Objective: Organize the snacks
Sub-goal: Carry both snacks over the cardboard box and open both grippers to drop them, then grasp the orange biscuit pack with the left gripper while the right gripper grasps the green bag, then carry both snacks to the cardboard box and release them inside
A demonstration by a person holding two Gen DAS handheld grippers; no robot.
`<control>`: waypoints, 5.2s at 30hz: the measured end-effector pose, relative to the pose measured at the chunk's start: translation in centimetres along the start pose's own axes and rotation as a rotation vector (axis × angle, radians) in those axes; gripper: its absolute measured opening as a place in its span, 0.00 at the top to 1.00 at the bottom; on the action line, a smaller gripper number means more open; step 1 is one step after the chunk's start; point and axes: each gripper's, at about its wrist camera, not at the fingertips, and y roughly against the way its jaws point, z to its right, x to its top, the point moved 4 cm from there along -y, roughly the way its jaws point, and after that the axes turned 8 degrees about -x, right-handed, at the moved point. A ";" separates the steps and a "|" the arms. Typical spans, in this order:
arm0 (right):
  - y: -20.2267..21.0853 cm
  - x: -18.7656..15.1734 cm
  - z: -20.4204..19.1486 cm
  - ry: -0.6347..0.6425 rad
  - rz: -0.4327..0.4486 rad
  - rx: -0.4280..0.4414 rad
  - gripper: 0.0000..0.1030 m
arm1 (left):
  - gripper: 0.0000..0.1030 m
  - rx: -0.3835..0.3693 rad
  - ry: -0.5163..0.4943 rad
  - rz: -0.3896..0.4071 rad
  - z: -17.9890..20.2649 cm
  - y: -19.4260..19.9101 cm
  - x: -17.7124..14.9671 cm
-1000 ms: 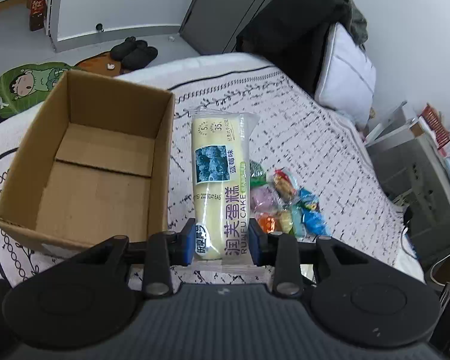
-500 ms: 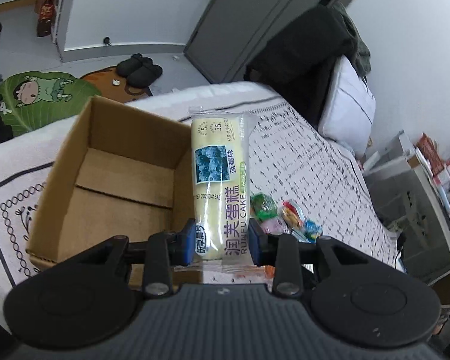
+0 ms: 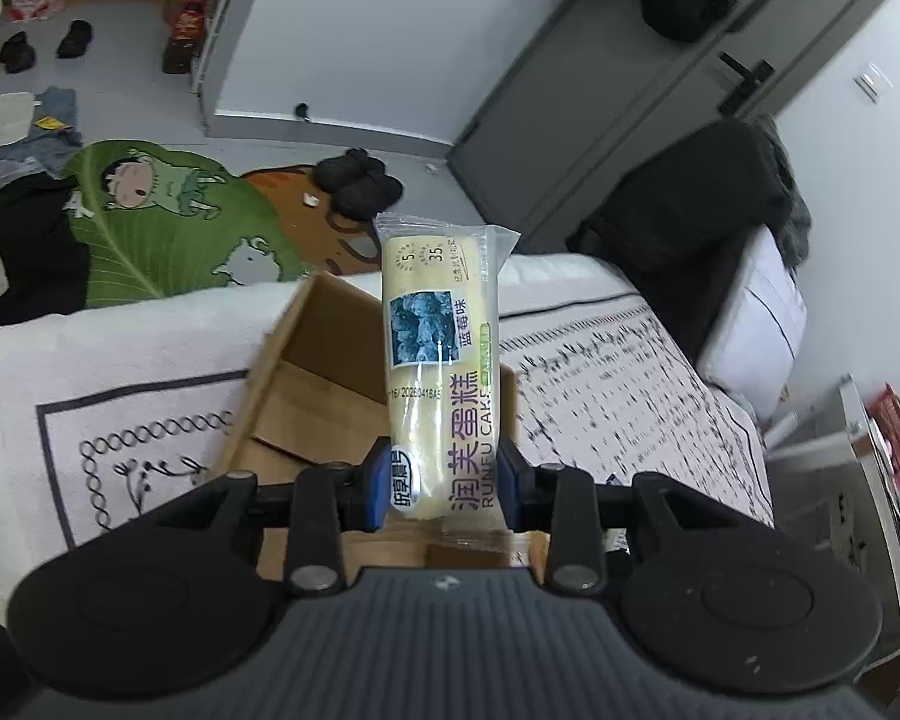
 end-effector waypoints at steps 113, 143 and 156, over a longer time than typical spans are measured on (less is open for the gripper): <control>-5.3 -5.8 19.6 -0.234 -0.199 0.008 0.86 | 0.32 0.162 -0.341 -0.318 14.1 -14.2 -12.9; -4.2 -5.0 21.4 -0.282 -0.141 -0.012 0.42 | 0.68 0.222 -0.279 -0.330 9.7 -17.7 -13.4; -6.0 -6.4 19.8 -0.206 -0.239 -0.017 0.76 | 0.68 0.120 -0.322 -0.290 12.1 -13.6 -11.7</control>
